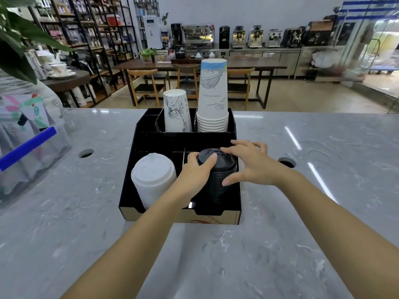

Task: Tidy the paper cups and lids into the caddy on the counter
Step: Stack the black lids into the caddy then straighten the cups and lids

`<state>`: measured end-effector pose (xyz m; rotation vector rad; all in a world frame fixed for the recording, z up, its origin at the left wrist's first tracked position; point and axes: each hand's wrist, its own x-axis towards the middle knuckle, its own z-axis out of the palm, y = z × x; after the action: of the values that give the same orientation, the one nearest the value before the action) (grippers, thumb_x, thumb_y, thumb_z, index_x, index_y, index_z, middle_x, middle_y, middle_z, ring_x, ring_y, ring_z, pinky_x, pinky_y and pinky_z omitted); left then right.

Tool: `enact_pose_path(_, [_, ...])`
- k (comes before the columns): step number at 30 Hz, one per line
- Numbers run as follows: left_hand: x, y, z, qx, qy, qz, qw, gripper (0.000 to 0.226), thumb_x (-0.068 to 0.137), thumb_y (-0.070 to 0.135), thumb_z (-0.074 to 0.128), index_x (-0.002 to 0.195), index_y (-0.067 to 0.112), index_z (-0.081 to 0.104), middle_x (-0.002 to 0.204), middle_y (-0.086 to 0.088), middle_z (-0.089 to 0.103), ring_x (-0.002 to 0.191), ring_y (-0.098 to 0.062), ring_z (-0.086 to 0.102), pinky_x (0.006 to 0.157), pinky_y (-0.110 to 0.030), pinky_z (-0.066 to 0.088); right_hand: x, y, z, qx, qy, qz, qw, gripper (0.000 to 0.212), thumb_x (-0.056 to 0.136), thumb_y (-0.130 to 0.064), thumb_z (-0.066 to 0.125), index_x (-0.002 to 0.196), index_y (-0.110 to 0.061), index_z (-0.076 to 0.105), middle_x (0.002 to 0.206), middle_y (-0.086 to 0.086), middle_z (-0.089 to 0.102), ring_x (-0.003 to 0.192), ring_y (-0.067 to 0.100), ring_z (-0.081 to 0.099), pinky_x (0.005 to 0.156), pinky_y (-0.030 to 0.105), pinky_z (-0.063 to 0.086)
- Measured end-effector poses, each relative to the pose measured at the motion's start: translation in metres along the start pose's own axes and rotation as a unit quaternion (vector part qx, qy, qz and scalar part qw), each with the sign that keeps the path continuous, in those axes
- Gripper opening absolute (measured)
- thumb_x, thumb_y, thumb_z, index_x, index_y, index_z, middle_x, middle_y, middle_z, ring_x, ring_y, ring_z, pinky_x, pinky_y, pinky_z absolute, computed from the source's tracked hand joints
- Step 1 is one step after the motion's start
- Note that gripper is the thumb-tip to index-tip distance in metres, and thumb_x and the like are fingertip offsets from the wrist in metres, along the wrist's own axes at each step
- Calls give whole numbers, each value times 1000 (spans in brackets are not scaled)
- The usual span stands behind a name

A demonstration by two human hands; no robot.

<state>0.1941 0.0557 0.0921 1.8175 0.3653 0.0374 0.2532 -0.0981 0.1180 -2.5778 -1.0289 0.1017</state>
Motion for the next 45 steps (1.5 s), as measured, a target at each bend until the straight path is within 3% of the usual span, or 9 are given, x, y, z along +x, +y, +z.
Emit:
enact_pose_path(5, [1,-5,9,-86,-1,0,996,63,86,42,60,139,28,28,131,3,49,119,-18,50,106,-41,41,3,8,7,-18,23,-10,1000,90,68,-58,69,142,-20,35,145,-2,40,142,9,14,111,37,0])
enact_pose_path(14, [7,-7,5,-223,-3,-47,974,39,83,17,60,121,18,48,111,-7,61,97,-21,62,83,-35,52,0,1,28,-90,112,-19,989,105,48,-86,33,125,-16,46,119,-2,51,122,16,39,102,34,11])
enact_pose_path(18, [6,-5,0,-146,10,-20,989,39,85,26,63,121,20,47,114,-4,60,103,-19,61,90,-35,51,0,1,24,-81,95,-12,992,92,62,-78,57,132,-20,41,128,-4,49,127,15,35,107,38,10])
enact_pose_path(23, [3,3,-12,45,81,118,989,41,88,28,61,125,15,51,114,5,56,110,-12,54,94,-27,42,-1,-3,17,-37,124,-10,992,108,50,-86,36,139,-25,33,138,-5,43,131,14,32,103,34,13])
enact_pose_path(27, [-6,11,-37,49,190,188,962,25,88,24,61,110,13,61,107,1,64,107,-15,59,96,-30,46,-2,-22,14,50,201,-73,975,72,73,-54,64,128,-11,49,122,5,56,115,20,48,94,24,29])
enact_pose_path(29, [-9,13,-54,66,229,197,951,24,90,24,58,111,13,61,108,1,62,106,-14,57,93,-29,45,-4,-38,18,89,221,-102,966,54,79,-39,65,121,-7,55,112,7,61,102,17,54,86,23,40])
enact_pose_path(33, [-6,1,-84,51,281,146,947,31,91,23,56,119,10,56,115,-2,58,111,-17,53,91,-29,41,-5,-74,41,173,197,-113,958,41,83,-23,65,118,-6,55,105,8,62,92,14,56,83,34,51])
enact_pose_path(37, [-4,-18,-97,18,260,59,964,43,91,22,57,131,8,47,129,-8,52,104,-16,47,85,-29,35,4,-104,75,198,85,-62,974,60,83,-24,64,134,-6,37,127,12,52,118,25,48,99,38,41])
enact_pose_path(45, [-3,-34,-96,18,167,-7,986,49,80,25,58,125,10,48,121,-11,55,103,-26,56,71,-33,47,32,-121,100,156,111,19,981,78,81,-32,65,141,-11,20,133,7,44,123,27,42,103,40,29])
